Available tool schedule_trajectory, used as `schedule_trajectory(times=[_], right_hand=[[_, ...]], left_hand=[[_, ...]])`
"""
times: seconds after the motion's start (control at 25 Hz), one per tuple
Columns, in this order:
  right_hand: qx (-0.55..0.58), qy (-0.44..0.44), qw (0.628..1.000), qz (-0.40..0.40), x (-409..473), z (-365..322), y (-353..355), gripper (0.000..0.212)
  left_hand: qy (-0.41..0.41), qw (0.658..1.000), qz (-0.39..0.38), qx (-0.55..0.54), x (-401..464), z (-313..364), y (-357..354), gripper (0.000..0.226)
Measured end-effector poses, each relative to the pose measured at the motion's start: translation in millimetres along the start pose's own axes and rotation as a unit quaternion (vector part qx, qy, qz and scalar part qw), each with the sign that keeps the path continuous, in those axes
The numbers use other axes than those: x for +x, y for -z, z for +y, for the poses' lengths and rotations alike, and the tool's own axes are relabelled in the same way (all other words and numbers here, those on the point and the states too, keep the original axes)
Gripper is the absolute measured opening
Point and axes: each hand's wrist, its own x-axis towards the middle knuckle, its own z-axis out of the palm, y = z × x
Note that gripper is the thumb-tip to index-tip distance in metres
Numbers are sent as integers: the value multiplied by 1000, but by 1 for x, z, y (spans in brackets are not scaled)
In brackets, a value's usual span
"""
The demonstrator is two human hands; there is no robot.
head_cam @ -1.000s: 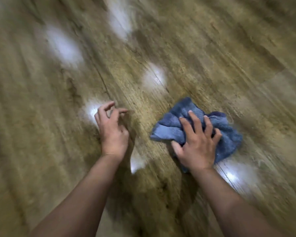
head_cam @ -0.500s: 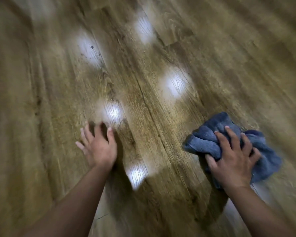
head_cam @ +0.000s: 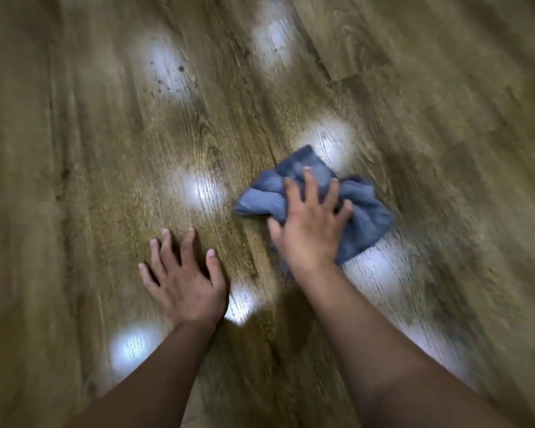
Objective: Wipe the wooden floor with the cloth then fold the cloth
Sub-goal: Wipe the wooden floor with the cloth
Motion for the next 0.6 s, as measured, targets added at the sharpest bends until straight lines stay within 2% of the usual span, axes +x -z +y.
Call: schedule_trajectory(times=[0.08, 0.16, 0.24, 0.32, 0.44, 0.6], right_hand=[[-17, 71, 997, -11, -11, -21, -8, 77], [-30, 145, 989, -2, -45, -14, -7, 78], [-33, 196, 980, 4, -82, 22, -3, 79], [-34, 209, 977, 15, -102, 68, 2, 80], [-39, 149, 988, 23, -91, 111, 11, 79], [-10, -19, 999, 44, -51, 73, 5, 75]], left_hand=[[0, 1000, 6, -5, 0, 2, 1, 60], [2, 1000, 1, -8, -1, 1, 2, 61], [2, 1000, -7, -11, 0, 0, 2, 61], [4, 1000, -14, -13, 0, 0, 2, 60], [5, 1000, -19, 4, -1, 0, 2, 60], [1, 999, -30, 29, 2, -2, -1, 59]])
